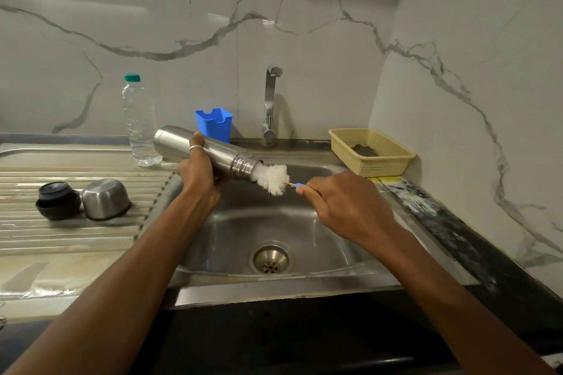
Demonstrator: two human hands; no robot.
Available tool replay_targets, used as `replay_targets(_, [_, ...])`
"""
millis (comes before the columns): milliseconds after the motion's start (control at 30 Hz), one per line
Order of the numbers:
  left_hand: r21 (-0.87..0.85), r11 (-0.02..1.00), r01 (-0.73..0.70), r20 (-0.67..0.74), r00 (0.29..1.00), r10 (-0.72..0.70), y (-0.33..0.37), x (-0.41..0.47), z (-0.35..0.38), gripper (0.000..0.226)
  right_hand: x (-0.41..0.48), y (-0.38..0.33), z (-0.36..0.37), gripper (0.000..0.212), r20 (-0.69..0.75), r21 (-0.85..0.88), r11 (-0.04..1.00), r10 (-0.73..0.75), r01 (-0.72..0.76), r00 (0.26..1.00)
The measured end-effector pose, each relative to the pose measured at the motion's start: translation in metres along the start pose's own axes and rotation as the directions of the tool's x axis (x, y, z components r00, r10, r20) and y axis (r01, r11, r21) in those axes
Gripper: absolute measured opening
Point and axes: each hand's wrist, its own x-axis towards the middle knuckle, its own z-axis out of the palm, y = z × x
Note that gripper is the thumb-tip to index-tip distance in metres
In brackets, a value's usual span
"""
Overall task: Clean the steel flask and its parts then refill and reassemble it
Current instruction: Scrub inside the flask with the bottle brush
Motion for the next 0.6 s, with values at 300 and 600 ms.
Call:
replay_targets(300, [-0.036, 0.999, -0.034, -0.110, 0.993, 0.030, 0.018, 0.008, -0.013, 0.059, -0.019, 0.026, 0.008, 0.026, -0.226, -0.305, 0.927, -0.293, 0.218, 0.929])
replay_targets(600, [0.012, 0.995, -0.095, -0.161, 0.982, 0.096, 0.026, 0.011, -0.015, 0.067, -0.024, 0.044, 0.013, 0.035, -0.330, -0.228, 0.939, -0.323, 0.258, 0.887])
